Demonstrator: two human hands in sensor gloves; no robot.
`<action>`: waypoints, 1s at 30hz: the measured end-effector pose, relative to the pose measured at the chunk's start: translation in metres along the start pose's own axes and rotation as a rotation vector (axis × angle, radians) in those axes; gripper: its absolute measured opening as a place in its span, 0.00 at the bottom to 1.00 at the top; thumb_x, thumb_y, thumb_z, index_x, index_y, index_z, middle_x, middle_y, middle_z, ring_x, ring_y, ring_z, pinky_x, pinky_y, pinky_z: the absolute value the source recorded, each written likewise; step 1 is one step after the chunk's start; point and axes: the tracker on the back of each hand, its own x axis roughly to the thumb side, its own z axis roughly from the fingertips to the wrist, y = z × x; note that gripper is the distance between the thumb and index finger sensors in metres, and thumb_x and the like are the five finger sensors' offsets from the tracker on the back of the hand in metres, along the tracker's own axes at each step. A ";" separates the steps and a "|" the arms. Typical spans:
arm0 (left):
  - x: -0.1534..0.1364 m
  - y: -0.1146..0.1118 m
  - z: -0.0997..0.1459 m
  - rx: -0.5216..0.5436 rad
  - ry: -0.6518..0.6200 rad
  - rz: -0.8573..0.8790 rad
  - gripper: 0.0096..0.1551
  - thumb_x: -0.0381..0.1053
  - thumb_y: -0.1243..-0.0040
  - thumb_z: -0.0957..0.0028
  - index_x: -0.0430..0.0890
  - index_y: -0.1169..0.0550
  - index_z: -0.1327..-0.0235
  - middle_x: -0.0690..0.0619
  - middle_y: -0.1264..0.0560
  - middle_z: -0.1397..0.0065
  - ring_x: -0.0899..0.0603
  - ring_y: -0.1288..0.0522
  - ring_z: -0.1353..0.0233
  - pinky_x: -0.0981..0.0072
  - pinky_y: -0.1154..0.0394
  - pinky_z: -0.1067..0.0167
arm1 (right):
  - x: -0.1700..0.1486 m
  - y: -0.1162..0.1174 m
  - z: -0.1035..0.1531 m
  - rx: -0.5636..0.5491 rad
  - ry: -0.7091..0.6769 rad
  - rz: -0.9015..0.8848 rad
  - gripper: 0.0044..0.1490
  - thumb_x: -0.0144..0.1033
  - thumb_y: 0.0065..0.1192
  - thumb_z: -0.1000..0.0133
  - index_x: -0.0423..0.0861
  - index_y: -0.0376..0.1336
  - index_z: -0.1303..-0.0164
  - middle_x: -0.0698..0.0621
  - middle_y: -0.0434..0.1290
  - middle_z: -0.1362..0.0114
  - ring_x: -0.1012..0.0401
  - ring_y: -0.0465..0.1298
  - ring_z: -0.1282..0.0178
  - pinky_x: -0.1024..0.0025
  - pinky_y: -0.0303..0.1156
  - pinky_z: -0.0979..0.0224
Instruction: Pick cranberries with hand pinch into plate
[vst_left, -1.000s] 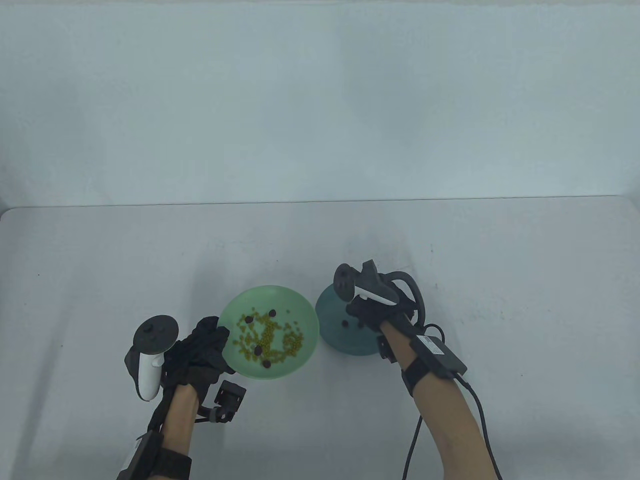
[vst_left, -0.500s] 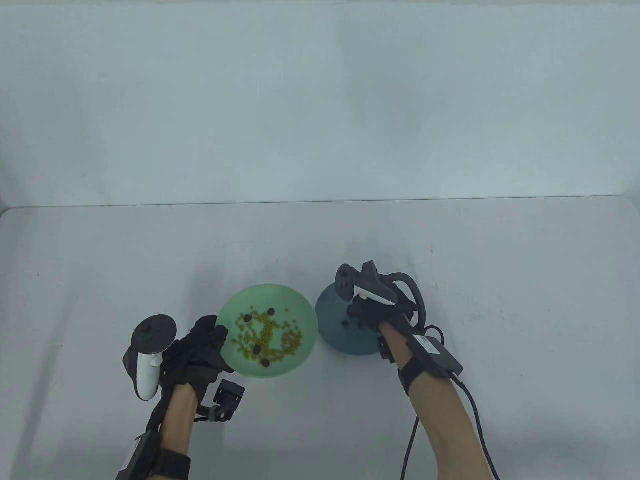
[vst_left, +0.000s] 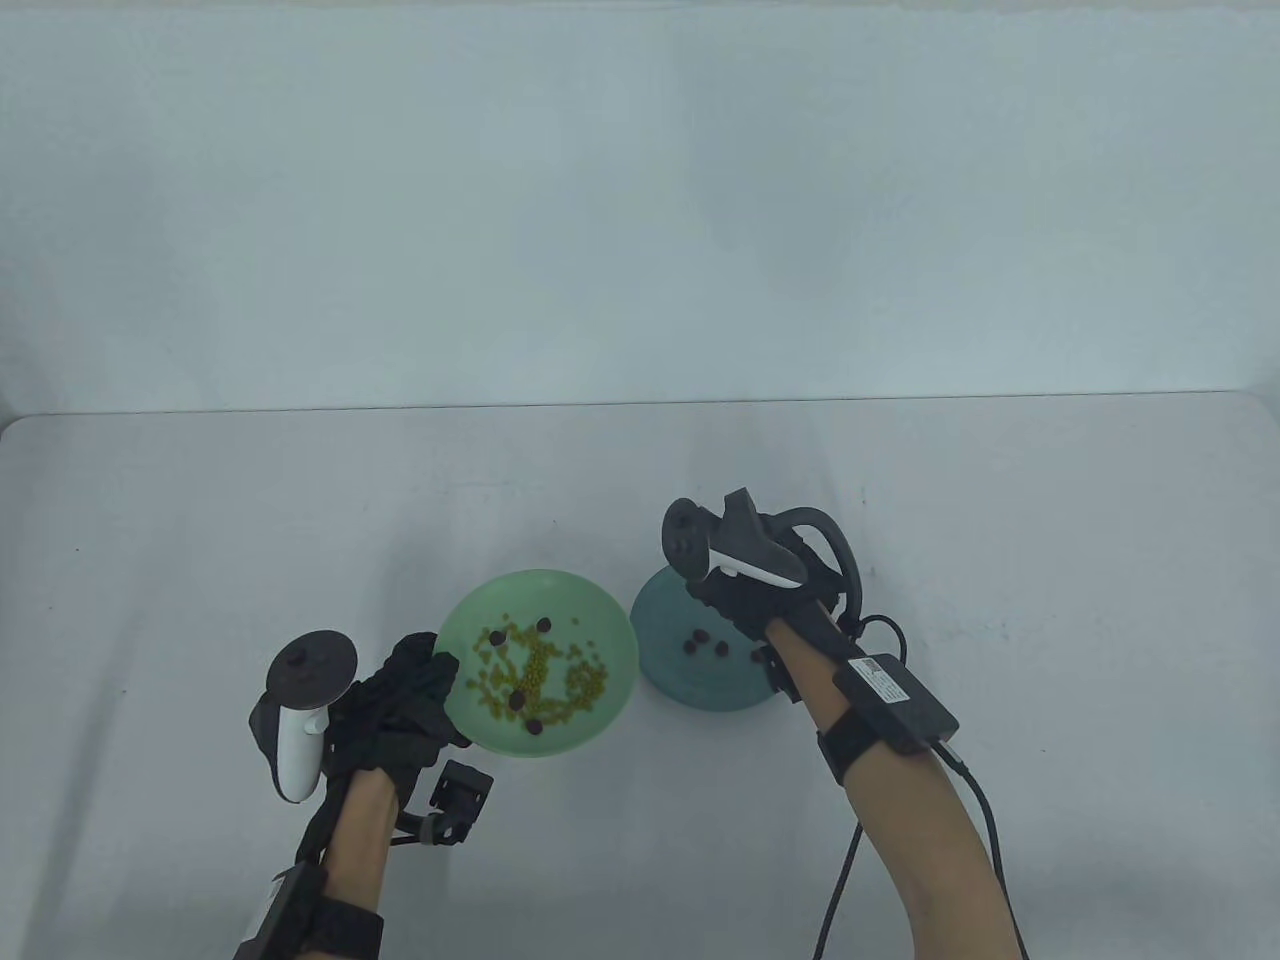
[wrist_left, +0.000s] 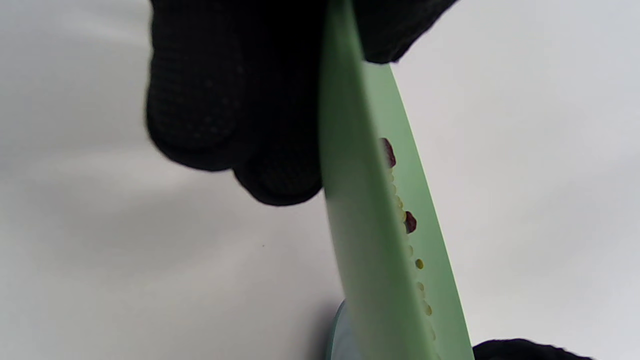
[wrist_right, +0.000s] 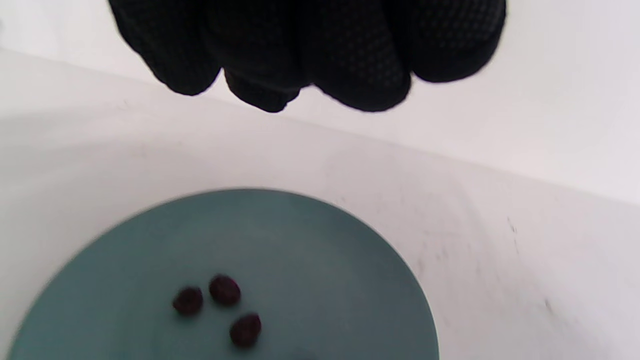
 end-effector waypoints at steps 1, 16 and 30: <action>0.000 0.000 0.000 -0.001 0.000 0.000 0.30 0.42 0.48 0.37 0.31 0.37 0.26 0.39 0.23 0.39 0.44 0.11 0.55 0.63 0.13 0.57 | 0.004 -0.007 0.002 -0.016 -0.015 0.001 0.31 0.56 0.63 0.44 0.48 0.72 0.38 0.63 0.78 0.60 0.66 0.81 0.60 0.64 0.80 0.48; 0.000 -0.002 0.000 -0.008 -0.004 0.008 0.29 0.42 0.48 0.37 0.31 0.37 0.27 0.39 0.23 0.39 0.44 0.11 0.55 0.63 0.12 0.58 | 0.085 -0.042 0.007 -0.125 -0.215 0.050 0.32 0.57 0.62 0.44 0.49 0.71 0.37 0.63 0.78 0.60 0.66 0.81 0.60 0.64 0.80 0.48; 0.001 -0.001 -0.001 -0.006 -0.007 0.011 0.30 0.42 0.48 0.37 0.31 0.37 0.27 0.39 0.23 0.39 0.44 0.11 0.55 0.64 0.12 0.58 | 0.122 -0.022 -0.001 -0.077 -0.279 0.064 0.30 0.56 0.62 0.44 0.52 0.71 0.37 0.63 0.78 0.60 0.66 0.81 0.60 0.64 0.80 0.48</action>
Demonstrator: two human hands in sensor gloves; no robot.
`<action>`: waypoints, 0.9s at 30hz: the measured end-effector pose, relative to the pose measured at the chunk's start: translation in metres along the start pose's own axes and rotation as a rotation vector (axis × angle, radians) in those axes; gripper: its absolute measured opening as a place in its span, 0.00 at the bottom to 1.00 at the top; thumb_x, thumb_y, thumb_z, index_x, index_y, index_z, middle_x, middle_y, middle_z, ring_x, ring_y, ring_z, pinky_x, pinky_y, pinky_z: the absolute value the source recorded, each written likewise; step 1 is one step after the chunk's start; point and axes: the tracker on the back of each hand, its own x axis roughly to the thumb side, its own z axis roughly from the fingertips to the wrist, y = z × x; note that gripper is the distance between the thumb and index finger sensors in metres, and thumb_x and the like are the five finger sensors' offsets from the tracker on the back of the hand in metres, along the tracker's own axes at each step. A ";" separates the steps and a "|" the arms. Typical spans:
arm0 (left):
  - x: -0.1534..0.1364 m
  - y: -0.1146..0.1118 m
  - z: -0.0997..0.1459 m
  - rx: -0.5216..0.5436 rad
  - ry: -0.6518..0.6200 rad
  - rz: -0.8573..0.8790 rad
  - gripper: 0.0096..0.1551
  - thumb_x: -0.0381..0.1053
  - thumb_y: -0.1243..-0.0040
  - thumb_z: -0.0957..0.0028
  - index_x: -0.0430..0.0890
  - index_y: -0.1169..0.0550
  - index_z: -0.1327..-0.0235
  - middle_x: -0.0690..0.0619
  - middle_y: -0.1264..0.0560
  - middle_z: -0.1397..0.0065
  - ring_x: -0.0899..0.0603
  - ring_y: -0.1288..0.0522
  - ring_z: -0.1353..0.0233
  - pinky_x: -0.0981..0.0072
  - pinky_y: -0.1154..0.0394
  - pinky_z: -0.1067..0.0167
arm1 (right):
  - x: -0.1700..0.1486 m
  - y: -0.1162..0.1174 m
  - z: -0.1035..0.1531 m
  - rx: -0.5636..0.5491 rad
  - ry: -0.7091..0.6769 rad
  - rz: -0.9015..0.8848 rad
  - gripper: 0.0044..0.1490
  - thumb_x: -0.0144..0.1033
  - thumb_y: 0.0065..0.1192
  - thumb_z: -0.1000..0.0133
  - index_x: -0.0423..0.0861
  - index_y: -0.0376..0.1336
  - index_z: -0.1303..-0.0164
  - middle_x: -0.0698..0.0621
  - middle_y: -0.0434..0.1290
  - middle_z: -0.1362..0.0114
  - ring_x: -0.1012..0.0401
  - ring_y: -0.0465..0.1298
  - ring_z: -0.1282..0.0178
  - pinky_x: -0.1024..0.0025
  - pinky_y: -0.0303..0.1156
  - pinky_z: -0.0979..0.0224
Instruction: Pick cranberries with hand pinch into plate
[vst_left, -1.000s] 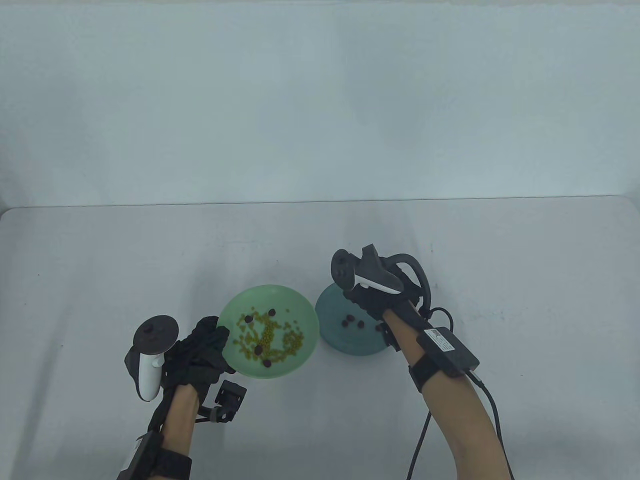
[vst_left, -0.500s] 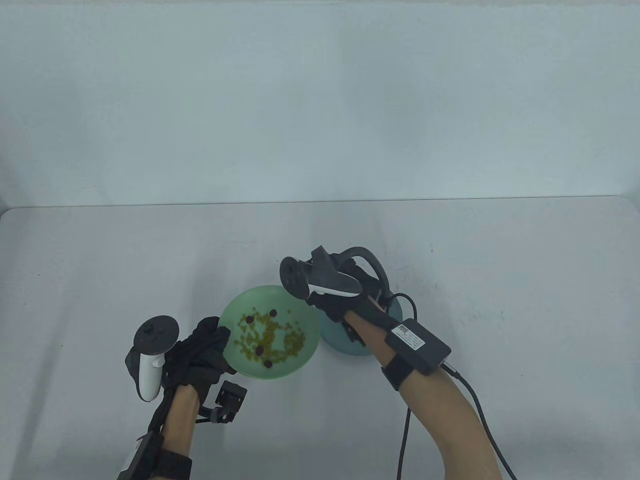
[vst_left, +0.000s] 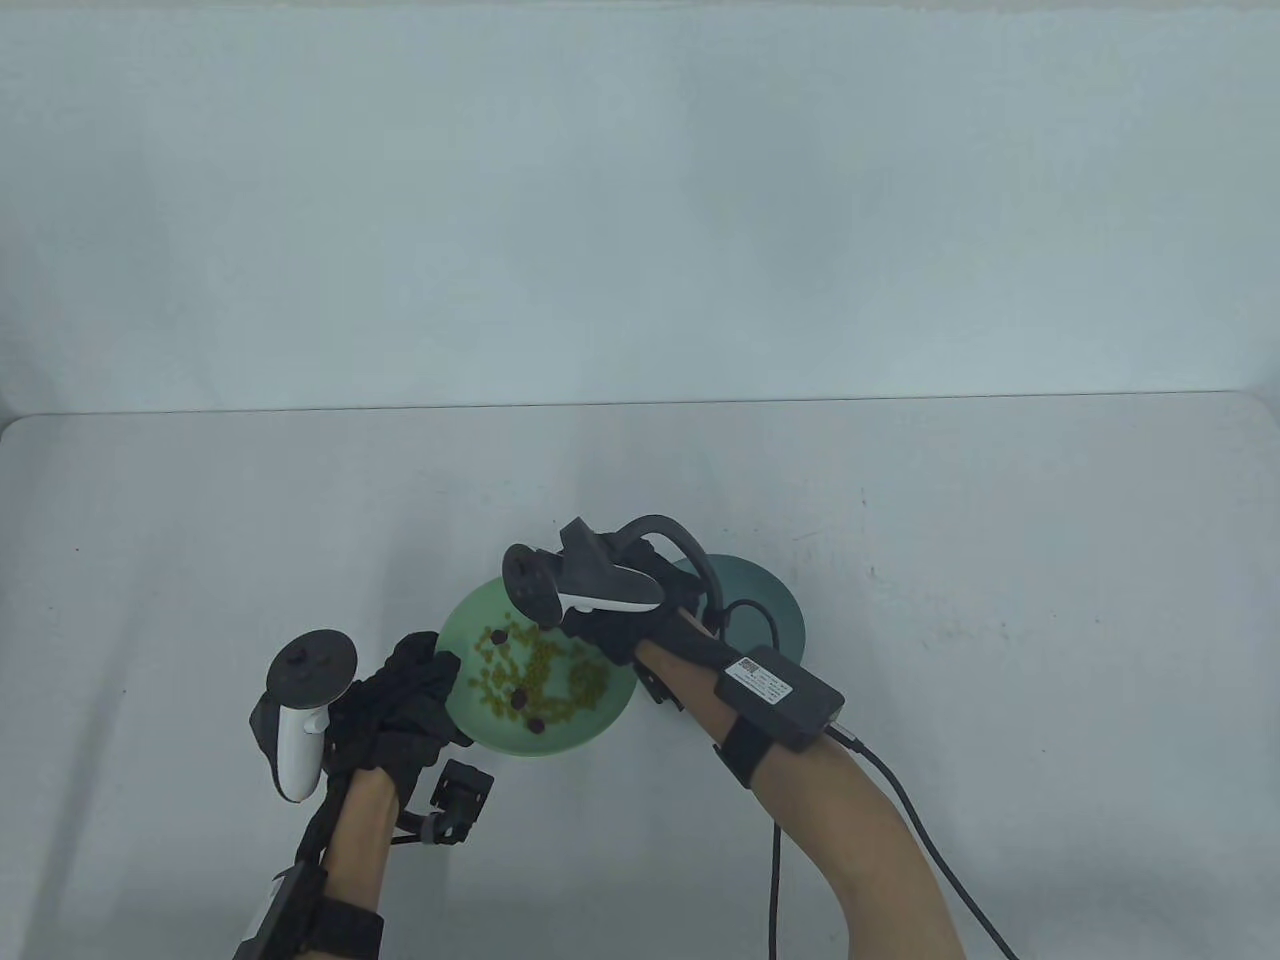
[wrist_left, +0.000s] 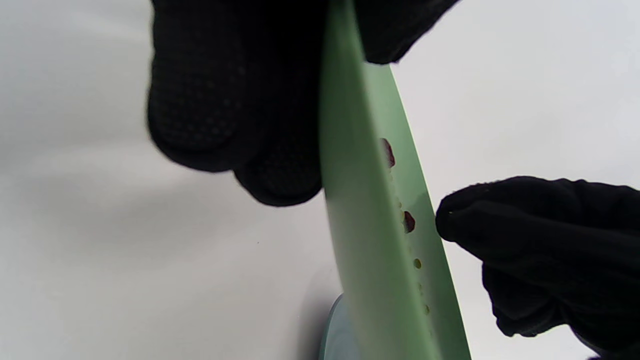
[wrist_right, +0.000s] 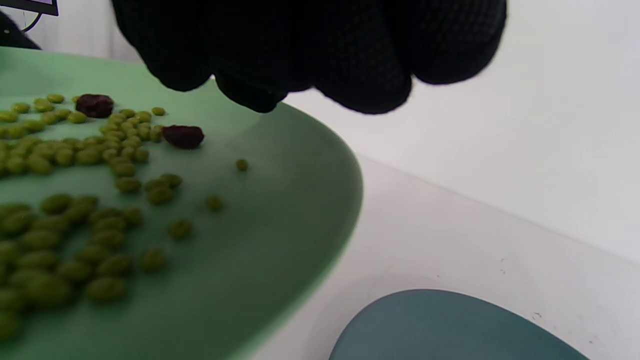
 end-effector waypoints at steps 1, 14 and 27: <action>0.000 0.000 0.000 0.000 0.000 0.000 0.30 0.42 0.48 0.37 0.31 0.37 0.27 0.39 0.23 0.39 0.44 0.11 0.55 0.64 0.12 0.58 | 0.001 0.001 0.000 0.001 -0.002 0.001 0.30 0.57 0.62 0.44 0.52 0.71 0.37 0.63 0.78 0.60 0.66 0.81 0.60 0.64 0.80 0.48; -0.001 -0.001 -0.001 -0.011 0.004 0.031 0.29 0.41 0.48 0.37 0.32 0.37 0.26 0.39 0.24 0.39 0.43 0.11 0.55 0.63 0.12 0.57 | 0.006 0.012 -0.004 0.009 -0.016 0.012 0.29 0.55 0.63 0.44 0.52 0.72 0.39 0.63 0.78 0.62 0.67 0.81 0.61 0.65 0.81 0.49; 0.000 -0.003 0.000 -0.007 0.000 0.022 0.29 0.41 0.47 0.38 0.33 0.37 0.26 0.39 0.23 0.39 0.43 0.11 0.54 0.63 0.12 0.56 | 0.008 0.012 -0.007 0.075 -0.065 -0.026 0.29 0.53 0.64 0.44 0.46 0.73 0.41 0.63 0.78 0.64 0.67 0.81 0.63 0.65 0.81 0.50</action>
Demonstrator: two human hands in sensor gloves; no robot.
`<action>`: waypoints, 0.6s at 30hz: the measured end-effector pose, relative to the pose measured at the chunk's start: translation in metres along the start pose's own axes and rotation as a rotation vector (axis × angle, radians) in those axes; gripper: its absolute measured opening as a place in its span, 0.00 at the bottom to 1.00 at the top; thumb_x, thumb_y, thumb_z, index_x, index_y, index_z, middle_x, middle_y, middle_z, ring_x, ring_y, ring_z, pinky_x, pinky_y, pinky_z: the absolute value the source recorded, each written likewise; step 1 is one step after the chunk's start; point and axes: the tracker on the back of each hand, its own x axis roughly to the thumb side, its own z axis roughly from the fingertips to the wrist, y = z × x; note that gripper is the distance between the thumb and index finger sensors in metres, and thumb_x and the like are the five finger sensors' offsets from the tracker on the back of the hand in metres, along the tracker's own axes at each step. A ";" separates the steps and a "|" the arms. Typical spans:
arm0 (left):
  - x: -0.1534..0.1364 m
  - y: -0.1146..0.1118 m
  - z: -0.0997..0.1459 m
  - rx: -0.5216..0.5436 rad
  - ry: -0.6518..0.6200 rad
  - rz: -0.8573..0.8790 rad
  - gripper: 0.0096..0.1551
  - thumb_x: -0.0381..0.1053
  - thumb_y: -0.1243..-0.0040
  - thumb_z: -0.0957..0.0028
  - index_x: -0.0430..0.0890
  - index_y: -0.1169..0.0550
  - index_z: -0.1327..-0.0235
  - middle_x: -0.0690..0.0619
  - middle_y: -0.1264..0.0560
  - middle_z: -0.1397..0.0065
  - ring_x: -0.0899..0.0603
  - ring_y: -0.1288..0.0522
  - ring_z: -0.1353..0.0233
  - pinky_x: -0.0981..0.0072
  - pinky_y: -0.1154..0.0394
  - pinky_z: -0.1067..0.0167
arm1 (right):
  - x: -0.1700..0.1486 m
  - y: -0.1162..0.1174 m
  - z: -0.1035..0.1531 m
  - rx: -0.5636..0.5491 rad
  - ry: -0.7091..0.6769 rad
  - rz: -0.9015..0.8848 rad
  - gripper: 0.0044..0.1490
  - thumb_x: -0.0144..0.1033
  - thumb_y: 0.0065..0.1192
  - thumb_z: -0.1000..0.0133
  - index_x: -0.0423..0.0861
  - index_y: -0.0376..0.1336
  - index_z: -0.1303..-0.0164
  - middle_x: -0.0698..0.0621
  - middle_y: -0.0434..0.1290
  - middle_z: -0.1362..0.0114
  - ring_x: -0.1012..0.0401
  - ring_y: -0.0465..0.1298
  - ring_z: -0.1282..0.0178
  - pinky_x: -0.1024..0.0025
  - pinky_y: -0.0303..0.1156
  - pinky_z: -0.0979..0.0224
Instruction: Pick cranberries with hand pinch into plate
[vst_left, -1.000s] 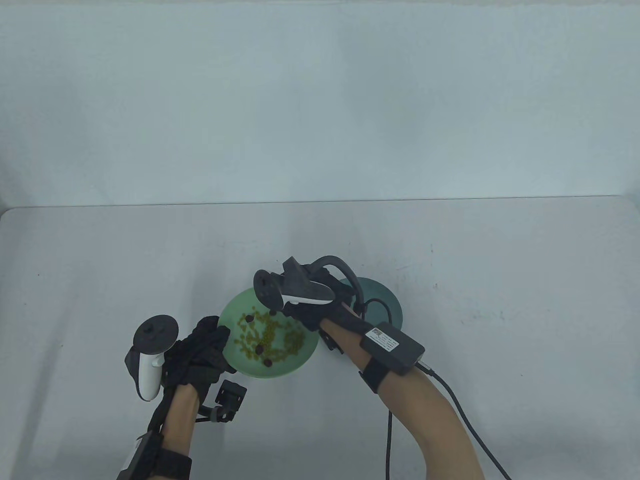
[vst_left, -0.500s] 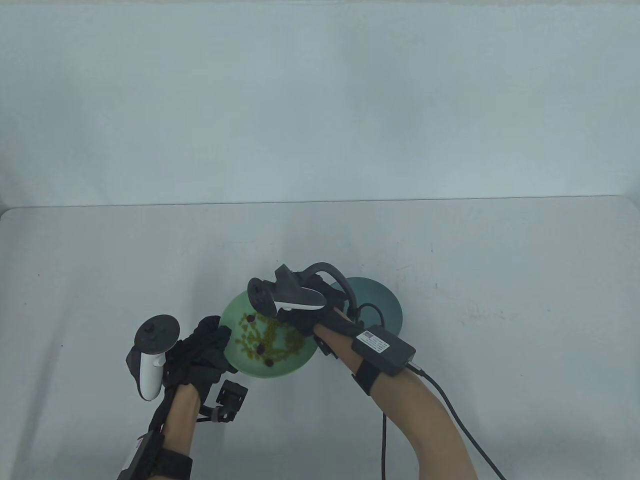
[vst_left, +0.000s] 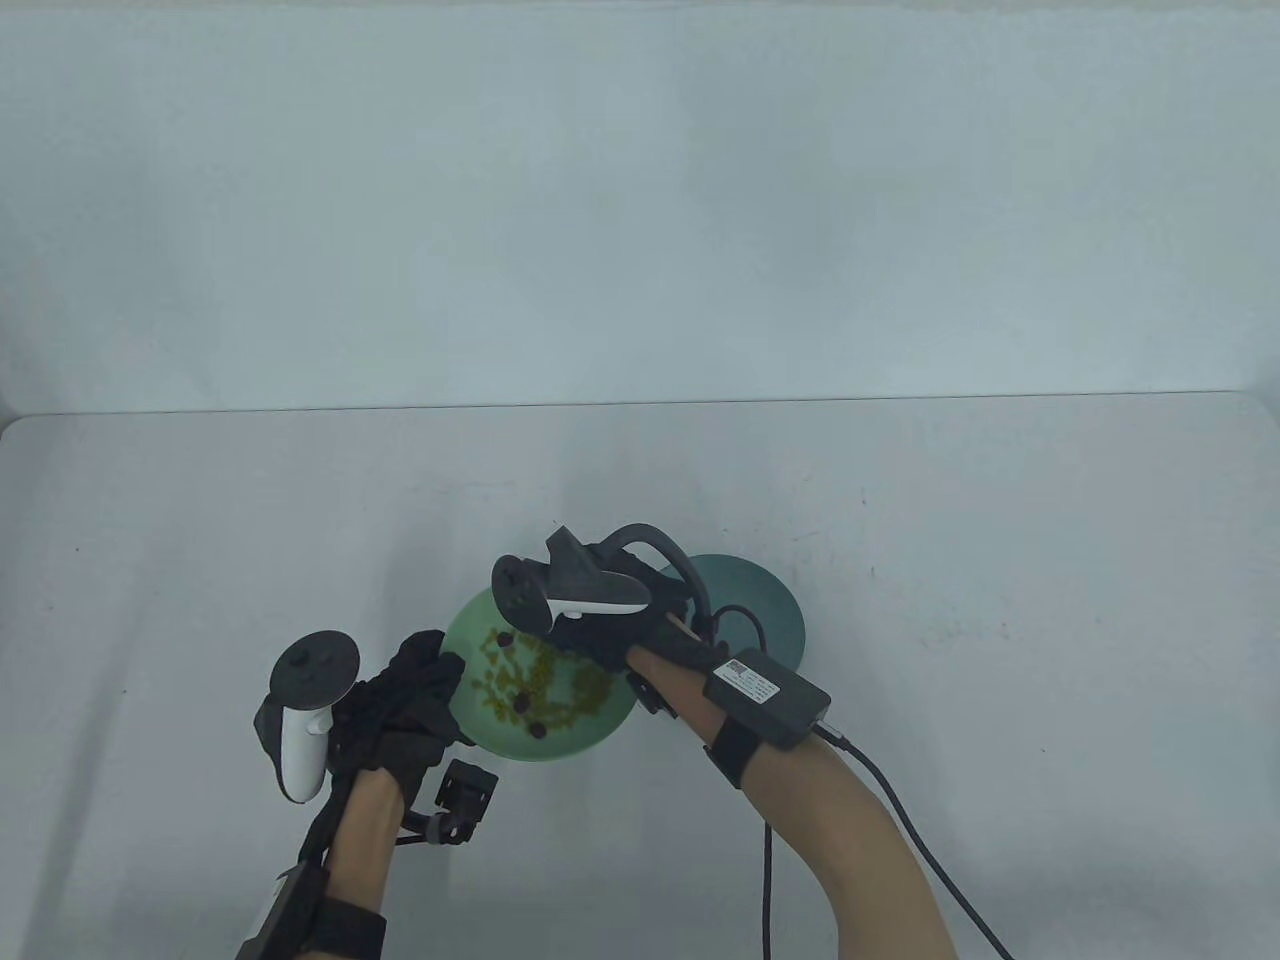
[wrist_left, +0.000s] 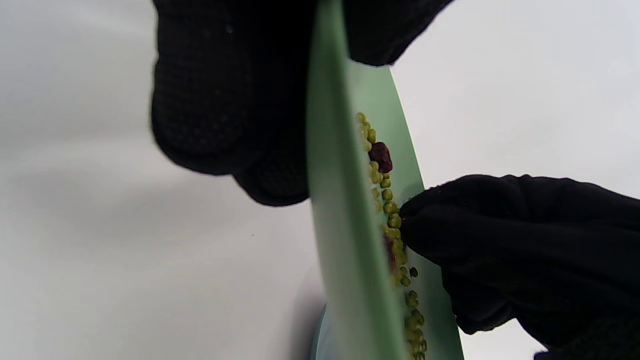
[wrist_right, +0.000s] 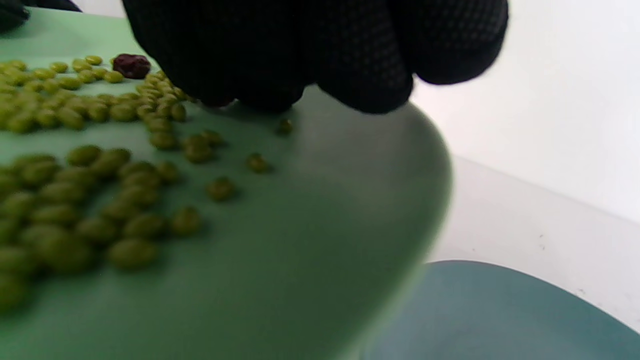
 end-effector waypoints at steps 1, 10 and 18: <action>0.000 0.000 0.000 -0.001 0.000 0.001 0.29 0.41 0.48 0.37 0.32 0.37 0.26 0.39 0.23 0.39 0.43 0.11 0.54 0.63 0.12 0.56 | 0.000 0.000 0.000 0.002 0.000 -0.006 0.29 0.53 0.64 0.44 0.46 0.73 0.41 0.63 0.78 0.64 0.67 0.81 0.63 0.65 0.81 0.50; 0.000 -0.001 0.000 0.001 0.002 -0.021 0.29 0.42 0.48 0.37 0.33 0.37 0.26 0.39 0.24 0.38 0.44 0.11 0.54 0.63 0.12 0.56 | -0.001 -0.001 -0.001 0.008 0.002 -0.029 0.29 0.53 0.65 0.44 0.45 0.73 0.41 0.63 0.78 0.64 0.67 0.81 0.63 0.65 0.81 0.50; -0.002 0.000 0.001 0.018 0.020 -0.015 0.29 0.42 0.48 0.37 0.33 0.37 0.26 0.39 0.24 0.38 0.43 0.11 0.53 0.63 0.12 0.56 | -0.023 -0.027 0.010 -0.056 0.033 -0.073 0.29 0.53 0.65 0.44 0.45 0.73 0.41 0.63 0.78 0.64 0.67 0.81 0.63 0.65 0.81 0.50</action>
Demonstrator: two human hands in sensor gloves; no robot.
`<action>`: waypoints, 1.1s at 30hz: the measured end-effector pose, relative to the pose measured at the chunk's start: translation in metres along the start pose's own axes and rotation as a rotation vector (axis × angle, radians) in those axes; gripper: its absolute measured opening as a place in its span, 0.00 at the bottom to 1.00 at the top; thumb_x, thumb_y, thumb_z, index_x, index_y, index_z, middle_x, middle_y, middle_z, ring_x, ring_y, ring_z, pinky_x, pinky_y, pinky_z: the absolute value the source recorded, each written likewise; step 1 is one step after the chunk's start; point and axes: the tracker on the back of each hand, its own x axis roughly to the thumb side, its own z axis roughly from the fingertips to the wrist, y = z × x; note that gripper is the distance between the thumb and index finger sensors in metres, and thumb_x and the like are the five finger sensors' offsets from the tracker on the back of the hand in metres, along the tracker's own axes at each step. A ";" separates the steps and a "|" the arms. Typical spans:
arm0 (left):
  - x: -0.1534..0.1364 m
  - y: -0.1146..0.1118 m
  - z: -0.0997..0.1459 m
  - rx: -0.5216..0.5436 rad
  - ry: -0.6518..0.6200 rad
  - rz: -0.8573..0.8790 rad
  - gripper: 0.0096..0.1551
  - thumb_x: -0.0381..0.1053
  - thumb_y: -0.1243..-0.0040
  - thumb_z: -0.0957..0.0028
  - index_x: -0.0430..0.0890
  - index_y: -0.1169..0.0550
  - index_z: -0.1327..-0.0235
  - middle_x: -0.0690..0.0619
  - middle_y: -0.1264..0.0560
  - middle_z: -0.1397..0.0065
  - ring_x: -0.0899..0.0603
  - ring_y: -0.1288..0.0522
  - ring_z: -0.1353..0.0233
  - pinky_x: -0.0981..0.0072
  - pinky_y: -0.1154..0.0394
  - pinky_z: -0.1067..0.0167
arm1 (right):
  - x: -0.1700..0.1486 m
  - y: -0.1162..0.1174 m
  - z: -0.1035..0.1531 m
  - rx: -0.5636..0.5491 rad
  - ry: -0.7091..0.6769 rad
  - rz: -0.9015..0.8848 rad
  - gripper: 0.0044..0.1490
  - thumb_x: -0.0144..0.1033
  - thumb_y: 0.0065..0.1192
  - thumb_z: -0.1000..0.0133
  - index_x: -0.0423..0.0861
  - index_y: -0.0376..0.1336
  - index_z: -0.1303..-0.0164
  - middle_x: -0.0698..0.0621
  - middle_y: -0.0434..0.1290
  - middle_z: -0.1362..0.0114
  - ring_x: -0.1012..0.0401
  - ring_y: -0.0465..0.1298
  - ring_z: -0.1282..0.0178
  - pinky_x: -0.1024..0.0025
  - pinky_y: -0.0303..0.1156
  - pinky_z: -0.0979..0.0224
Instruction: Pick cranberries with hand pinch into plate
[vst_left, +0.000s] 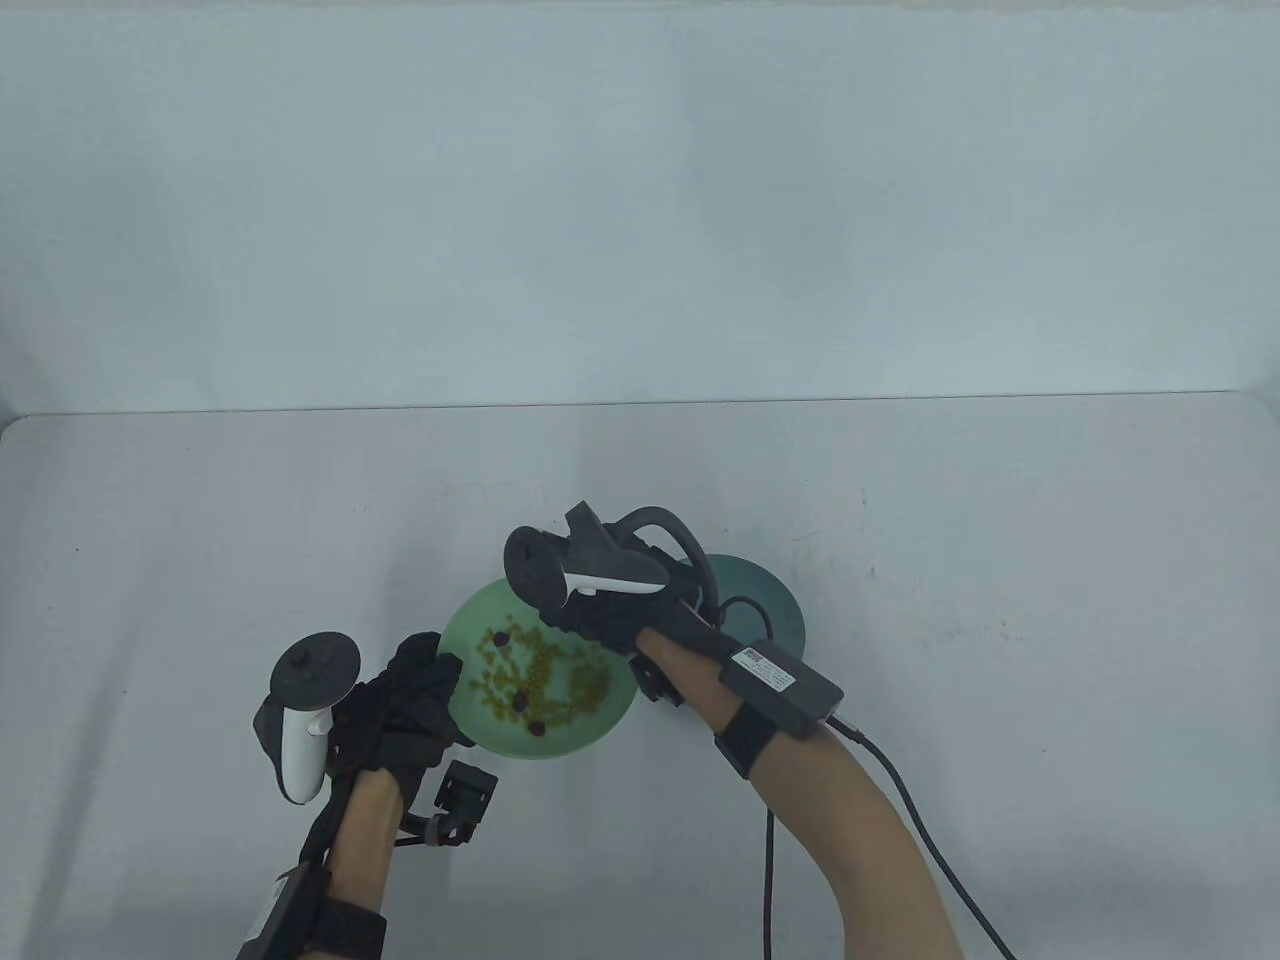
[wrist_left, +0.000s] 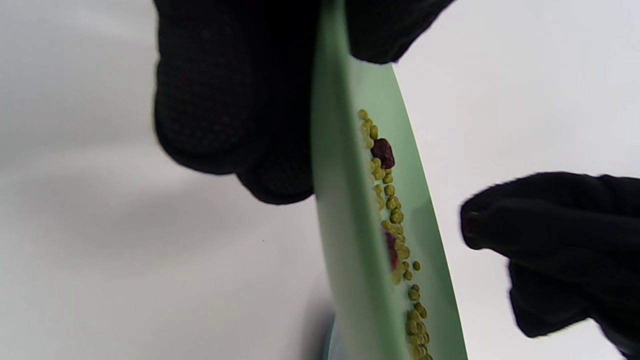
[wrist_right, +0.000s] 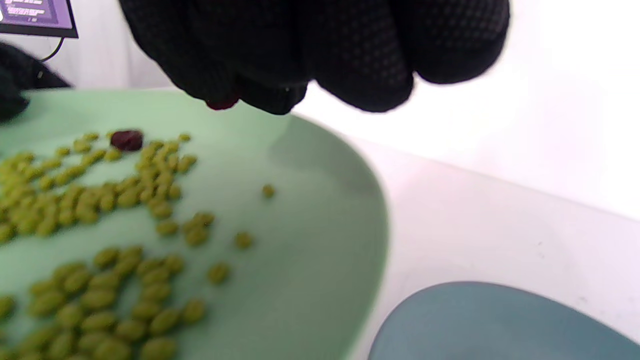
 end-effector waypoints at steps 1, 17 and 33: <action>0.000 0.000 0.000 0.002 0.001 0.000 0.29 0.42 0.48 0.37 0.33 0.38 0.26 0.39 0.24 0.38 0.43 0.11 0.53 0.63 0.12 0.56 | -0.004 -0.003 0.002 -0.007 0.008 0.002 0.29 0.53 0.65 0.44 0.45 0.73 0.41 0.63 0.78 0.64 0.67 0.81 0.63 0.65 0.81 0.50; 0.000 0.004 0.001 0.013 -0.001 0.008 0.29 0.42 0.48 0.37 0.33 0.37 0.25 0.39 0.24 0.38 0.43 0.11 0.53 0.63 0.12 0.55 | -0.102 0.022 0.029 0.016 0.262 -0.050 0.29 0.53 0.64 0.44 0.46 0.73 0.41 0.63 0.78 0.64 0.67 0.80 0.63 0.65 0.81 0.50; 0.000 0.005 0.002 0.017 0.000 0.008 0.29 0.42 0.48 0.37 0.33 0.37 0.25 0.39 0.24 0.38 0.43 0.11 0.53 0.63 0.13 0.55 | -0.140 0.111 0.026 0.219 0.430 -0.082 0.28 0.52 0.64 0.43 0.46 0.73 0.41 0.63 0.78 0.63 0.67 0.81 0.62 0.65 0.80 0.49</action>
